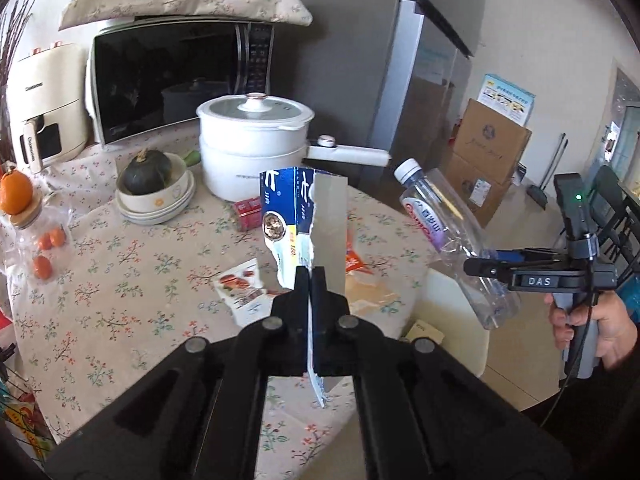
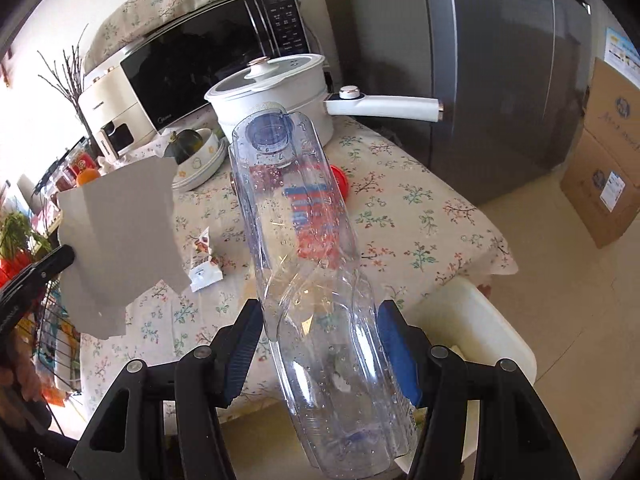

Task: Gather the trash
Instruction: 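Carry the bottle and carton piece over the bin and open both grippers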

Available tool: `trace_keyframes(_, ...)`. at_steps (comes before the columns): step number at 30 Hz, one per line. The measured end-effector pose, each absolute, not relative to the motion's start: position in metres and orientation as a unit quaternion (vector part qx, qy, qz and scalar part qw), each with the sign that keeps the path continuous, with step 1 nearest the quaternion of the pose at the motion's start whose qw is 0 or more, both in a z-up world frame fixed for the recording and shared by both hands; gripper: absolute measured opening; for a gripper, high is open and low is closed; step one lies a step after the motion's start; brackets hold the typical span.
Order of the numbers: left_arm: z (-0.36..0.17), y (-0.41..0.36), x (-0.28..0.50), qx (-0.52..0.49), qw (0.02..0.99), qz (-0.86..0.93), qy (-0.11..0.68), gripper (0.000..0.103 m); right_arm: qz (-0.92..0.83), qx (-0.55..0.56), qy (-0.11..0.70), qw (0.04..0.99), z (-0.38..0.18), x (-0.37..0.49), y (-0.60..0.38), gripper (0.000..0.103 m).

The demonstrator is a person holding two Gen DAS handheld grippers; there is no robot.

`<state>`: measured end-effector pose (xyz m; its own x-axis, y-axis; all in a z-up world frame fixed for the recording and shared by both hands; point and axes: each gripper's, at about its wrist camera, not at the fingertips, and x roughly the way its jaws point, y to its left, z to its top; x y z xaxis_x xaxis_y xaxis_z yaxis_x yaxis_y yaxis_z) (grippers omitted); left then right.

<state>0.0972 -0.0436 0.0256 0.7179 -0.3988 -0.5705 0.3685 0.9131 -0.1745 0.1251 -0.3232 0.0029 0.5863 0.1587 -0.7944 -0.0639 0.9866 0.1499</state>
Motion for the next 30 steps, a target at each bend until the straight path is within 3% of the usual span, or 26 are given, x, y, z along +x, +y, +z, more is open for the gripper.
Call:
trace_keyframes(18,-0.027,-0.23,0.092,0.007,0.845,-0.347,0.407,0.001,-0.061,0.112,0.466,0.876,-0.025,0.063,-0.47,0.061)
trace_keyframes(30,-0.073,-0.272,0.118,0.029,0.833,-0.302,0.462,0.002,-0.066,0.128,0.476,0.867,-0.033,0.065,-0.489,0.061)
